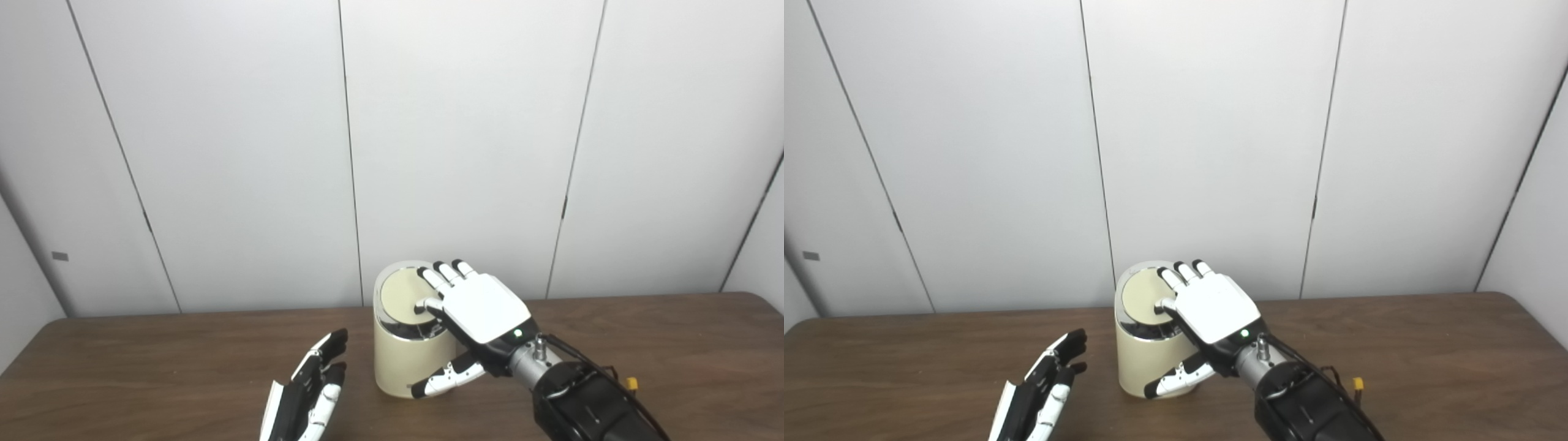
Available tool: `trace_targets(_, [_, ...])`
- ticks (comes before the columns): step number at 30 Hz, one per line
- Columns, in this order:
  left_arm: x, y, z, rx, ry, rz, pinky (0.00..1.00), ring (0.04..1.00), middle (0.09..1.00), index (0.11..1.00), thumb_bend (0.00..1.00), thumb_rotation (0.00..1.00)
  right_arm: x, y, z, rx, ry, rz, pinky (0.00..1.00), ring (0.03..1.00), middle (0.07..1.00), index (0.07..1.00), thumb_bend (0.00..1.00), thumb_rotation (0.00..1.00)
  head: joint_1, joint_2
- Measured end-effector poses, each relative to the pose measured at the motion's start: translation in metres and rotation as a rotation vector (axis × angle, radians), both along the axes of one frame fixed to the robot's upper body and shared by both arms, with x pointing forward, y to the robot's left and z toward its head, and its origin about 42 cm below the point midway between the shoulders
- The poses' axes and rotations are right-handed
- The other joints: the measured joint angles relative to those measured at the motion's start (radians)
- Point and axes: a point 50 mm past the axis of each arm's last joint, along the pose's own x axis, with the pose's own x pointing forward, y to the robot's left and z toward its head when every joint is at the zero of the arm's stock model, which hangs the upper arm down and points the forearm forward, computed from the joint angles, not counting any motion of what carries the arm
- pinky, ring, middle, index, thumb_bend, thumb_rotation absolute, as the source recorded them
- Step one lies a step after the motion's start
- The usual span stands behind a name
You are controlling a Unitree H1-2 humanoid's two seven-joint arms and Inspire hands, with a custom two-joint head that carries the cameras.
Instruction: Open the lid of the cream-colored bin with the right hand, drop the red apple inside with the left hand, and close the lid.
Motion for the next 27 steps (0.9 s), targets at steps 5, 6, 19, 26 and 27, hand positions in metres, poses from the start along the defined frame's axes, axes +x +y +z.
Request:
trace_targets(5, [0.001, 0.001, -0.002, 0.002, 0.006, -0.002, 0.82, 0.882, 0.887, 0.883, 0.51, 0.77, 0.005, 0.005, -0.008, 0.026, 0.009, 0.001, 1.0, 1.0, 1.0, 0.758, 0.8, 0.81, 0.002, 0.003])
trace_targets(6, [0.001, 0.002, -0.002, 0.002, 0.007, -0.001, 0.82, 0.881, 0.886, 0.882, 0.52, 0.77, 0.006, 0.006, -0.01, 0.035, 0.007, 0.002, 1.0, 1.0, 1.0, 0.762, 0.79, 0.82, 0.002, 0.006])
trace_targets(19, [0.0, 0.002, -0.002, 0.003, 0.01, -0.002, 0.82, 0.881, 0.887, 0.883, 0.52, 0.79, 0.014, 0.01, -0.024, 0.082, 0.006, 0.007, 1.0, 1.0, 1.0, 0.781, 0.84, 1.0, -0.002, 0.017])
trace_targets(26, [0.0, 0.003, -0.002, 0.003, 0.011, -0.004, 0.82, 0.88, 0.884, 0.879, 0.55, 0.77, 0.013, 0.011, -0.023, 0.096, 0.01, 0.003, 1.0, 1.0, 1.0, 0.767, 0.82, 0.99, -0.008, 0.015])
trace_targets(27, [0.0, 0.003, -0.002, 0.002, 0.011, -0.006, 0.82, 0.88, 0.885, 0.88, 0.55, 0.77, 0.013, 0.01, -0.023, 0.108, 0.015, 0.004, 1.0, 1.0, 1.0, 0.76, 0.82, 0.98, -0.008, 0.015])
